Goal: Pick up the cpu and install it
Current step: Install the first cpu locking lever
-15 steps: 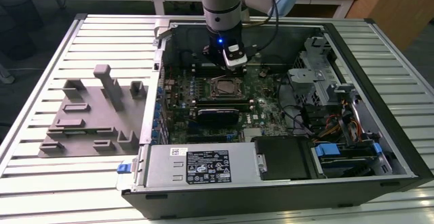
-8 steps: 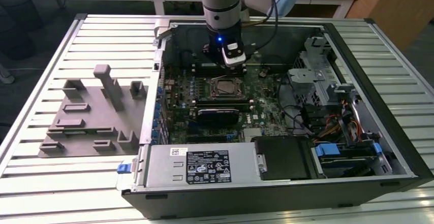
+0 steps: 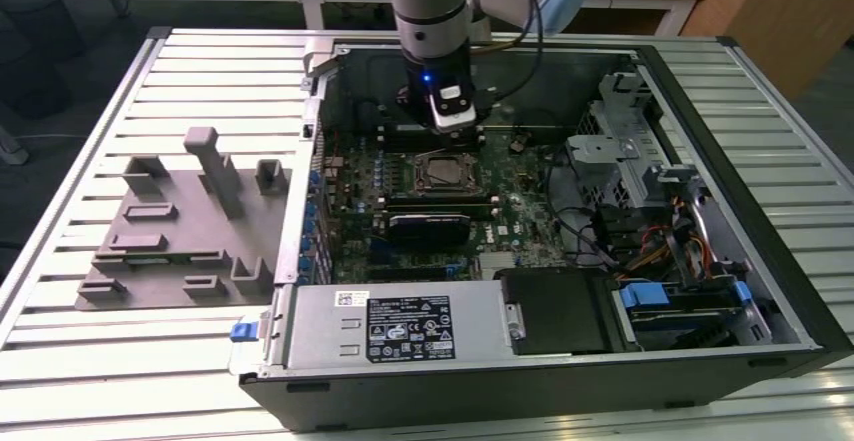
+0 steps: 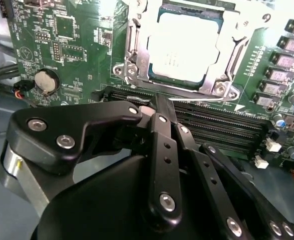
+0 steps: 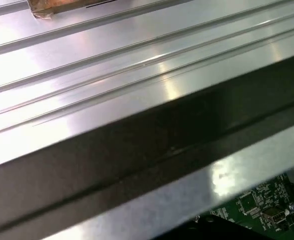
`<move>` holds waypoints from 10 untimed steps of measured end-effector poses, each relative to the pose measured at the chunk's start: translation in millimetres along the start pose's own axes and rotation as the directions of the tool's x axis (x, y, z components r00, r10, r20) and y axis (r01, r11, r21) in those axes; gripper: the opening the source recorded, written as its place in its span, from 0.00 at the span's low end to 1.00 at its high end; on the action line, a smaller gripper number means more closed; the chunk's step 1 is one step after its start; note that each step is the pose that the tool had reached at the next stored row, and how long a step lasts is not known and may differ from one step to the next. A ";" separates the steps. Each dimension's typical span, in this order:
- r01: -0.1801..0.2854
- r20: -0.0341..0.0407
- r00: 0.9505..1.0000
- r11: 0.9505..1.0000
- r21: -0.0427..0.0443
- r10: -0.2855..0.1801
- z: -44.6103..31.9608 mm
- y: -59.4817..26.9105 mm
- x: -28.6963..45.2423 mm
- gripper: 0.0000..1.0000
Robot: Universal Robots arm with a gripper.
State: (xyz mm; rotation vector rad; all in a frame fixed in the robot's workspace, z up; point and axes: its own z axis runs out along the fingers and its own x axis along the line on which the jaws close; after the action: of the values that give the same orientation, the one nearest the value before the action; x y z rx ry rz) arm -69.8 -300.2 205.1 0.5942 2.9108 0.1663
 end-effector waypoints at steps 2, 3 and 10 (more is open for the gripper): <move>-0.015 0.002 1.000 1.000 0.002 0.015 1.1 0.5 0.8 0.11; -0.026 0.004 1.000 1.000 0.003 0.026 1.6 0.5 0.9 0.11; -0.056 0.011 0.998 0.998 0.006 0.056 3.5 0.5 1.3 0.11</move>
State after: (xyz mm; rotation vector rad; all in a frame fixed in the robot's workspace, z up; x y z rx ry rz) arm -70.2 -299.0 201.5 0.6759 2.8870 0.1599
